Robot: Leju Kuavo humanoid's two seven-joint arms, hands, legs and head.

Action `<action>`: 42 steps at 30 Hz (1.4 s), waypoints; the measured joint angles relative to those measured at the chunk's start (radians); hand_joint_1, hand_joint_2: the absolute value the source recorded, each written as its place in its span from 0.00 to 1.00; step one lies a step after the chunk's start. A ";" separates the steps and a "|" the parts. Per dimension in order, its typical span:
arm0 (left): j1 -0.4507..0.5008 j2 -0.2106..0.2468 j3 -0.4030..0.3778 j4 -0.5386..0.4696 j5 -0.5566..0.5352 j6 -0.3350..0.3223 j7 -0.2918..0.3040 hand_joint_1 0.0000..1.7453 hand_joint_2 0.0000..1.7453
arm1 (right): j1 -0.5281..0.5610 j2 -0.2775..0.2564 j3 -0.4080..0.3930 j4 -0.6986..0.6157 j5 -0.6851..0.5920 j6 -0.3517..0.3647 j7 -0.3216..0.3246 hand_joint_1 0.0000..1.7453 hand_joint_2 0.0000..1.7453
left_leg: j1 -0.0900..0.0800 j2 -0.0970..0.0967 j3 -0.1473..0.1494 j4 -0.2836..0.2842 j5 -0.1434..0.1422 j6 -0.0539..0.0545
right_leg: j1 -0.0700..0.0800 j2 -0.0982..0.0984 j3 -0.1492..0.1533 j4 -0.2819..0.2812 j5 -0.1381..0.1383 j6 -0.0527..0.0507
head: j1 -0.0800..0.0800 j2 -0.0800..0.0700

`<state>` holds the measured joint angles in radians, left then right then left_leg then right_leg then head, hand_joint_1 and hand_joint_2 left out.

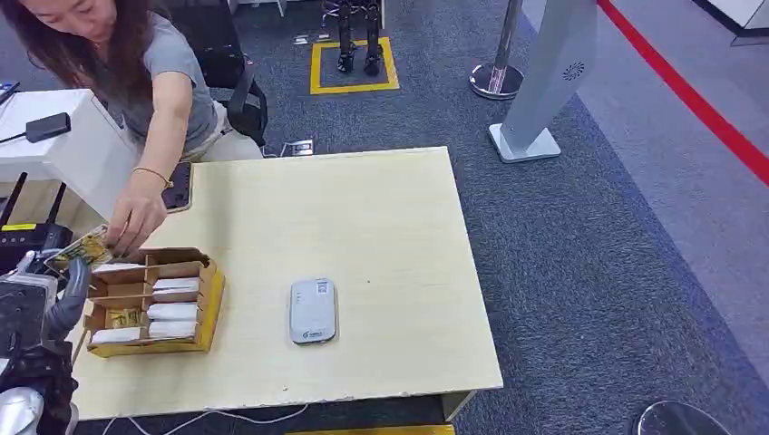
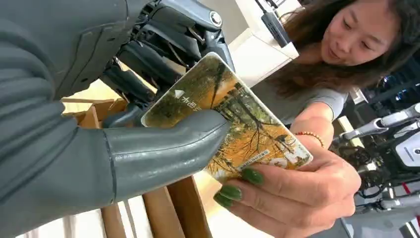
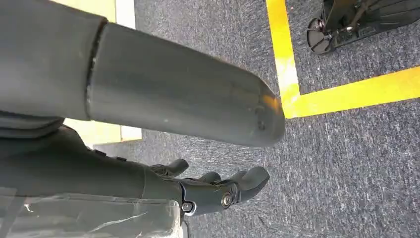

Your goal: Pass the card to the sensor for recognition and then transmit it.

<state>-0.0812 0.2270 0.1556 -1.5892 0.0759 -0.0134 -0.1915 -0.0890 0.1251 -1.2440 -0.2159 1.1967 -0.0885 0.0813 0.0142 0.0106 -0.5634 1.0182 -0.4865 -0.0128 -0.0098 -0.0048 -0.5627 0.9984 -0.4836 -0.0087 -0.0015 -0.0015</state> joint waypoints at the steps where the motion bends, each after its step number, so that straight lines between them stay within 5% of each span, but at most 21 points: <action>1: 0.000 0.000 0.000 0.000 0.000 0.000 0.000 1.00 1.00 | 0.000 0.000 0.000 0.000 0.000 0.000 0.001 0.00 0.00 | 0.000 0.000 0.000 0.000 0.000 0.000 | 0.000 0.000 0.000 0.000 0.000 0.000 | 0.000 0.000; 10: -0.012 -0.007 0.000 0.021 -0.001 0.005 -0.005 1.00 1.00 | -0.001 0.000 0.001 0.000 0.015 -0.008 0.009 0.00 0.00 | 0.000 0.000 0.000 0.000 0.000 0.000 | 0.000 0.000 0.000 0.000 0.000 0.000 | 0.000 0.000; 23: -0.064 -0.043 -0.115 0.070 -0.250 0.120 -0.018 1.00 1.00 | -0.005 0.000 0.019 0.000 0.031 -0.009 0.012 0.00 0.00 | 0.000 0.000 0.000 0.000 0.000 0.000 | 0.000 0.000 0.000 0.000 0.000 0.000 | 0.000 0.000; 38: -0.087 -0.068 -0.184 0.089 -0.299 0.143 -0.017 1.00 1.00 | -0.005 0.000 0.021 0.000 0.029 -0.009 0.021 0.00 0.00 | 0.000 0.000 0.000 0.000 0.000 0.000 | 0.000 0.000 0.000 0.000 0.000 0.000 | 0.000 0.000; 42: -0.103 -0.068 -0.206 0.097 -0.410 0.215 -0.013 1.00 1.00 | -0.005 0.000 0.022 0.000 0.030 -0.007 0.023 0.00 0.00 | 0.000 0.000 0.000 0.000 0.000 0.000 | 0.000 0.000 0.000 0.000 0.000 0.000 | 0.000 0.000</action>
<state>-0.1844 0.1595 -0.0503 -1.4923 -0.3336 0.2016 -0.2048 -0.0942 0.1251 -1.2222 -0.2163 1.2268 -0.0954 0.1038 0.0140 0.0106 -0.5633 1.0186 -0.4865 -0.0127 -0.0100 -0.0045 -0.5630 0.9982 -0.4835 -0.0087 -0.0011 -0.0015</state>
